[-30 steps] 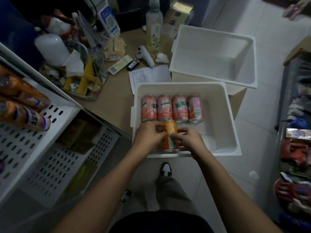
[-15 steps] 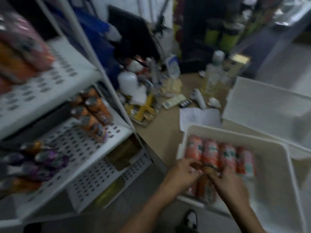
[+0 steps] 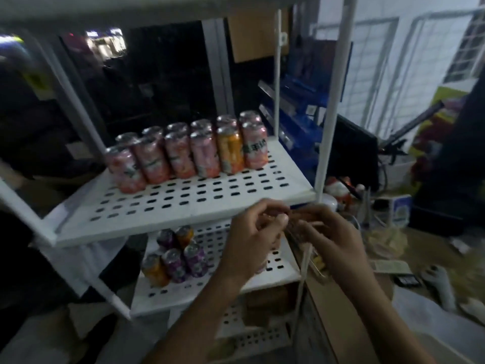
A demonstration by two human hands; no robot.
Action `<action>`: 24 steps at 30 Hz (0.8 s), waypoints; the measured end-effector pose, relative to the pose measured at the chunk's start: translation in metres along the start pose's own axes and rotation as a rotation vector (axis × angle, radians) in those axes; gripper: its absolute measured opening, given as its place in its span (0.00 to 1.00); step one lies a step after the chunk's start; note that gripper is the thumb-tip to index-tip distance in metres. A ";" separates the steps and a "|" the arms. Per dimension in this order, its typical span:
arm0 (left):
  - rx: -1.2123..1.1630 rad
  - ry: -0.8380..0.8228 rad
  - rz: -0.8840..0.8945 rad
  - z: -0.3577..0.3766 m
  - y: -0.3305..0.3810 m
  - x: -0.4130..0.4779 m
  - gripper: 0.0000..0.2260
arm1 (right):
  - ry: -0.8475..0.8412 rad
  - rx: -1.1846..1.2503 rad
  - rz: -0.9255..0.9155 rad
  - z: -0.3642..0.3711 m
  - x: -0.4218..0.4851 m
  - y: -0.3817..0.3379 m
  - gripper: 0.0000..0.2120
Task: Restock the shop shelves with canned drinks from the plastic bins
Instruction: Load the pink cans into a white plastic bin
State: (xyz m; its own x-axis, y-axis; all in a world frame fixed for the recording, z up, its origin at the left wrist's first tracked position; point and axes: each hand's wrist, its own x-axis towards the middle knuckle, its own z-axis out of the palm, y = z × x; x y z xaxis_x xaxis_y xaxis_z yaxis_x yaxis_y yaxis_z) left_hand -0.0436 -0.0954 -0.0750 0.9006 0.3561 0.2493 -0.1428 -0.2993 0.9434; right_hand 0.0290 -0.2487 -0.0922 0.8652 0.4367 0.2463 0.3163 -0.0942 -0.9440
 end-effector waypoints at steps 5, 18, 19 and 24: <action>0.066 0.244 0.093 -0.062 0.017 0.055 0.08 | 0.013 0.119 -0.066 0.037 0.076 -0.032 0.16; 1.137 0.263 0.191 -0.118 0.003 0.192 0.31 | 0.011 0.042 0.067 0.084 0.213 -0.026 0.29; 1.176 0.236 0.183 -0.119 0.001 0.198 0.32 | 0.001 0.045 0.068 0.086 0.215 -0.024 0.29; 1.248 0.182 0.211 -0.120 -0.003 0.208 0.28 | 0.015 0.007 0.056 0.095 0.223 -0.016 0.31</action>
State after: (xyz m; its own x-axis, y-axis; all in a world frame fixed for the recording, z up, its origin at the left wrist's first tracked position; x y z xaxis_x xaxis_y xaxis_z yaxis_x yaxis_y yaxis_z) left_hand 0.0947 0.0859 0.0004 0.8246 0.2866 0.4877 0.2946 -0.9536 0.0622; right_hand 0.1798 -0.0652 -0.0425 0.8874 0.4173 0.1960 0.2641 -0.1117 -0.9580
